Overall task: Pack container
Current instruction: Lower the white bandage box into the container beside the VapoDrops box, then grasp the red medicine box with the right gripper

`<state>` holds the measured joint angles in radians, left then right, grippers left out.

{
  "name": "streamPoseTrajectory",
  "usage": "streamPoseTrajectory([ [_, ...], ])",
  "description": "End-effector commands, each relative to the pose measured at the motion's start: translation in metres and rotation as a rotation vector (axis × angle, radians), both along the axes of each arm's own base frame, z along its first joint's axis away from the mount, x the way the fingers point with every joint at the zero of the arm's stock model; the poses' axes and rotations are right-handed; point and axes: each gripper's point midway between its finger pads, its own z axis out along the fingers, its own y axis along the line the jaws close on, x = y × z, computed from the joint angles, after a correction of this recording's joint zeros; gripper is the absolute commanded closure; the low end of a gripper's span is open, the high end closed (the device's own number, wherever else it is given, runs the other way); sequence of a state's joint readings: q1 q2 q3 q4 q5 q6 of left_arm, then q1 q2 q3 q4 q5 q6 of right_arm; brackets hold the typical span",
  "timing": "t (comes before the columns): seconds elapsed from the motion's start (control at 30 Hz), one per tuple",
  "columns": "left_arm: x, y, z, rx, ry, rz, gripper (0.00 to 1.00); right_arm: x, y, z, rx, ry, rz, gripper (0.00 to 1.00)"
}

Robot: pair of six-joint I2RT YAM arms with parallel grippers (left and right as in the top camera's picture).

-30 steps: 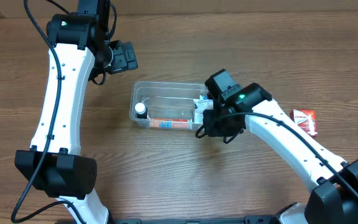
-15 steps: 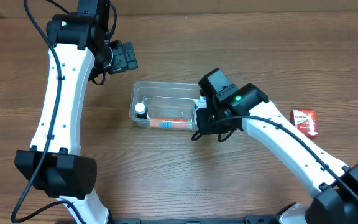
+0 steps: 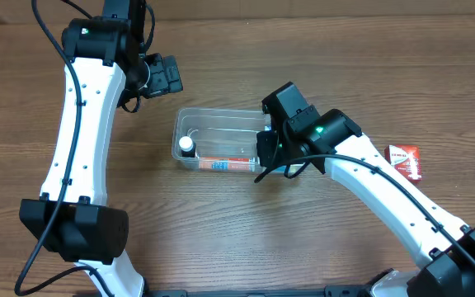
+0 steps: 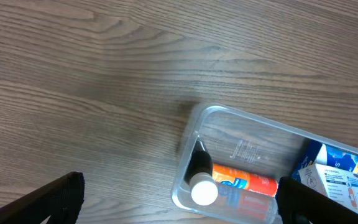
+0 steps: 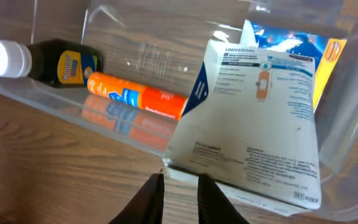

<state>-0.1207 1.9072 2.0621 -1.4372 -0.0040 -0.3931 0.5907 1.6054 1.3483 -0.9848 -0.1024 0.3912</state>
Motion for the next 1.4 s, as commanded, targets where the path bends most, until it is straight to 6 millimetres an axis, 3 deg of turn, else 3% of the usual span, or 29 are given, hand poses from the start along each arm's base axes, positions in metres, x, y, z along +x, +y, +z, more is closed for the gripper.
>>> streamPoseTrajectory([
  [0.0, -0.001, 0.000, 0.020, 0.001, -0.055, -0.005, 0.00, 0.008, 0.000, 0.019, 0.007, -0.070, -0.005, 0.80],
  [0.1, -0.001, 0.000, 0.020, 0.001, -0.055, -0.006, 0.00, 0.005, -0.005, 0.007, -0.022, -0.048, -0.015, 0.80],
  [0.27, -0.001, 0.000, 0.020, 0.001, -0.054, -0.006, 0.00, -0.015, -0.015, -0.046, -0.102, 0.093, -0.011, 0.80],
  [0.53, -0.002, 0.000, 0.019, 0.001, -0.050, -0.006, 0.00, -0.004, -0.014, -0.041, -0.099, 0.049, -0.021, 0.80],
  [0.63, -0.002, 0.000, 0.019, 0.001, -0.050, -0.006, 0.00, 0.011, -0.023, -0.013, -0.131, -0.037, -0.059, 0.80],
  [0.7, -0.002, 0.000, 0.019, 0.001, -0.050, -0.006, 0.00, 0.037, -0.054, 0.042, -0.153, -0.154, -0.216, 0.75],
  [0.77, -0.002, 0.000, 0.019, 0.001, -0.050, -0.006, 0.00, 0.055, -0.096, 0.088, -0.136, -0.215, -0.357, 0.34],
  [0.83, -0.002, 0.000, 0.019, 0.001, -0.050, -0.006, 0.00, 0.065, -0.152, 0.112, -0.160, -0.234, -0.470, 0.11],
  [0.87, -0.002, 0.000, 0.019, 0.001, -0.050, -0.006, 0.00, 0.066, -0.183, 0.114, -0.186, -0.221, -0.522, 0.05],
  [0.97, -0.002, 0.000, 0.019, 0.004, -0.051, -0.014, 0.00, 0.052, -0.255, 0.097, -0.200, -0.095, -0.646, 0.00],
  [1.07, -0.001, 0.000, 0.020, 0.007, -0.056, -0.023, 0.00, 0.036, -0.300, 0.069, -0.146, 0.021, -0.651, 0.00],
  [1.2, 0.001, 0.000, 0.020, 0.006, -0.062, -0.023, 0.00, 0.007, -0.326, 0.016, -0.189, 0.184, -0.547, 0.00],
  [1.3, 0.001, 0.000, 0.020, 0.007, -0.063, -0.024, 0.00, 0.005, -0.328, -0.023, -0.215, 0.218, -0.389, 0.00],
  [1.37, 0.001, 0.000, 0.020, 0.009, -0.062, -0.031, 0.00, 0.003, -0.330, -0.043, -0.226, 0.264, -0.384, 0.00],
])
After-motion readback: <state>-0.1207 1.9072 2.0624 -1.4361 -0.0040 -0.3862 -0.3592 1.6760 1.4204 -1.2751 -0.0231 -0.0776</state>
